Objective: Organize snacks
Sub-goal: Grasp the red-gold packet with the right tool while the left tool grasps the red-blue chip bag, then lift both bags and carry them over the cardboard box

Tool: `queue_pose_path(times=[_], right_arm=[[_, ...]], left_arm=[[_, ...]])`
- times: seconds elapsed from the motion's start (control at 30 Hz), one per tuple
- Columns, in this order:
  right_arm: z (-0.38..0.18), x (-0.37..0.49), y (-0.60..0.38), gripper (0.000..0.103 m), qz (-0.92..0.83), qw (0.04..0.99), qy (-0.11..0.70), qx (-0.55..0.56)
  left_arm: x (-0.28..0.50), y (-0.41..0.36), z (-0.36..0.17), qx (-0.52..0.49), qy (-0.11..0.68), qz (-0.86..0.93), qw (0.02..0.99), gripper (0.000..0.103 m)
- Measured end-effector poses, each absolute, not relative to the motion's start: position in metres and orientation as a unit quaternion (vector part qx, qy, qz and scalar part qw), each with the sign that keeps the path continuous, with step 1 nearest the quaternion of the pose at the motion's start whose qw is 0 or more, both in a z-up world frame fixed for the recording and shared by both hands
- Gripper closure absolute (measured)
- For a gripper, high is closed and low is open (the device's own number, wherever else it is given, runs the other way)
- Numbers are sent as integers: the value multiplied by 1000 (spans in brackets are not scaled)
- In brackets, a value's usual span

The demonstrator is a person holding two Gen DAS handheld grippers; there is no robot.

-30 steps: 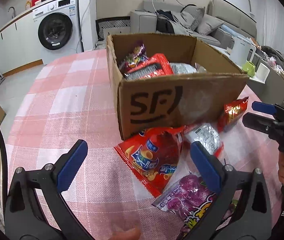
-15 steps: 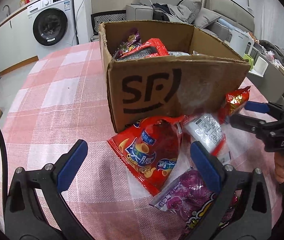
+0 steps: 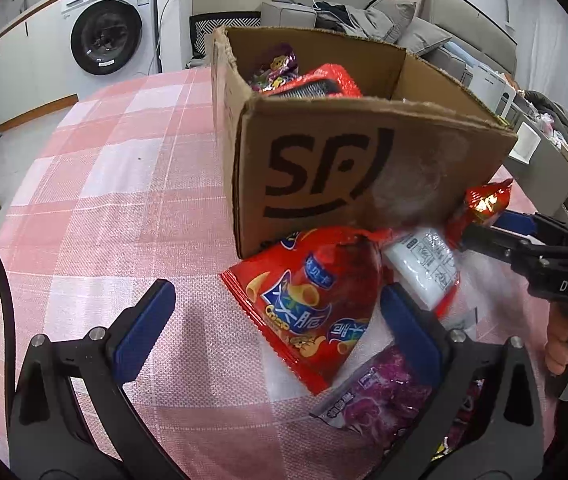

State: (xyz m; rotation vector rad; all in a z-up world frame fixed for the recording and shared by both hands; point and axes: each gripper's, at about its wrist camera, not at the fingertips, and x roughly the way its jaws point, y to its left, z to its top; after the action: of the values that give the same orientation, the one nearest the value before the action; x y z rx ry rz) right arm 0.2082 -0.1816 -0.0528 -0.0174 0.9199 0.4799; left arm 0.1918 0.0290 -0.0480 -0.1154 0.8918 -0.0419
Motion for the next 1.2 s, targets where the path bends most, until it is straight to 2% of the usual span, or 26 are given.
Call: queue_pose_path(times=[0.3,0.33,0.47,0.57,0.73,0.77,0.87,0.97,1.2], right_arm=[[-54,208,-178,36,228,870,436,-11],[-54,208,-178,37,228,871,435,-13],[-54,206,-176,52,227,873,431,-18],[-51,204,-176,53,233,874,425,-16],[-46,198,-173,55,248,875,416,-23],[-45,197,-172,55,249,874,416,-24],[-45,196,-170,56,252,873,416,-26],[-45,195,-169,56,253,873,417,-25],[-42,192,-171,56,254,875,412,-20]], left_arm=[[195,29,-52,-64,432,-29,899,7],[195,28,-52,-65,433,-32,899,10],[196,28,-54,-69,431,-48,899,22],[196,28,-54,-77,431,-61,897,31],[195,26,-55,-80,430,-70,896,38],[194,26,-55,-81,430,-72,896,44],[191,26,-54,-77,427,-69,898,54],[189,28,-50,-83,422,-74,900,59],[184,26,-41,-79,414,-87,903,62]])
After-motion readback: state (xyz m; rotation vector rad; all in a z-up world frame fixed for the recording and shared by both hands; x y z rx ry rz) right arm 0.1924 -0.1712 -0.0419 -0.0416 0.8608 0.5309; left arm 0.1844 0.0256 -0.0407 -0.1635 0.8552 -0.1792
